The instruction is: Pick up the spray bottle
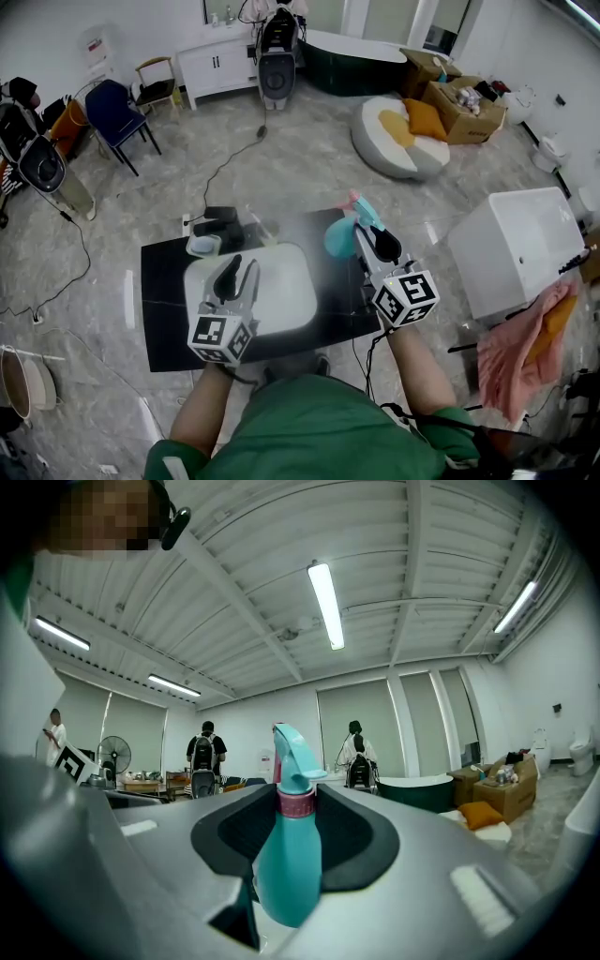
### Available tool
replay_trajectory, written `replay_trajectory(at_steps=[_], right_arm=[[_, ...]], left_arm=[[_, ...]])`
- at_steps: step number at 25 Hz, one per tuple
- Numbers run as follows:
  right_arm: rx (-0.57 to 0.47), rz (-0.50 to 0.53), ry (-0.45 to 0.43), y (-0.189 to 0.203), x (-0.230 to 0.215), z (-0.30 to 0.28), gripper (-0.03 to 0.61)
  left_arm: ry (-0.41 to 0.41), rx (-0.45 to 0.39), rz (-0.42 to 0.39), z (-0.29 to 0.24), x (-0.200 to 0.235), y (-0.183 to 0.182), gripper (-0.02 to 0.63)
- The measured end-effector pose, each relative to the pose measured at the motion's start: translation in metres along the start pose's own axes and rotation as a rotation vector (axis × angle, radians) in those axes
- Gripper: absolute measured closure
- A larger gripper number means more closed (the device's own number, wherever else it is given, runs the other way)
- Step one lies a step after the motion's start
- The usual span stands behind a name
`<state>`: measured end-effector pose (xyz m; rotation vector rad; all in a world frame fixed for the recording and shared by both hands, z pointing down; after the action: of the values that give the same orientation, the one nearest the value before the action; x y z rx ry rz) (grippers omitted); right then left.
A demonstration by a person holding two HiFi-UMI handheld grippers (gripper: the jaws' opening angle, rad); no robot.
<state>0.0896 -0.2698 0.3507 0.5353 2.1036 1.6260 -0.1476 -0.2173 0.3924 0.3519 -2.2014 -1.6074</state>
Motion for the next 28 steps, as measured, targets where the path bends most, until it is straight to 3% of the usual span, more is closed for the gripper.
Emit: replay_trajectory(at_steps=[28], right_arm=[[0.015, -0.017, -0.002, 0.005, -0.004, -0.018, 0.446]], left_arm=[[0.006, 0.020, 0.006, -0.012, 0.013, 0.001, 0.482]])
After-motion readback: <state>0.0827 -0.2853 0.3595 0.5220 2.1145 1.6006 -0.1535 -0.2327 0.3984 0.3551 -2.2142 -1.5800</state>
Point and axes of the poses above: the fingertips, and each gripper's own axes: z backward along the fingers, x to its left, y out of its underside, the point moved 2 cm from there along z, backward along the fingers, and after that the axes turned 14 degrees about x, right-handed, at the moved point
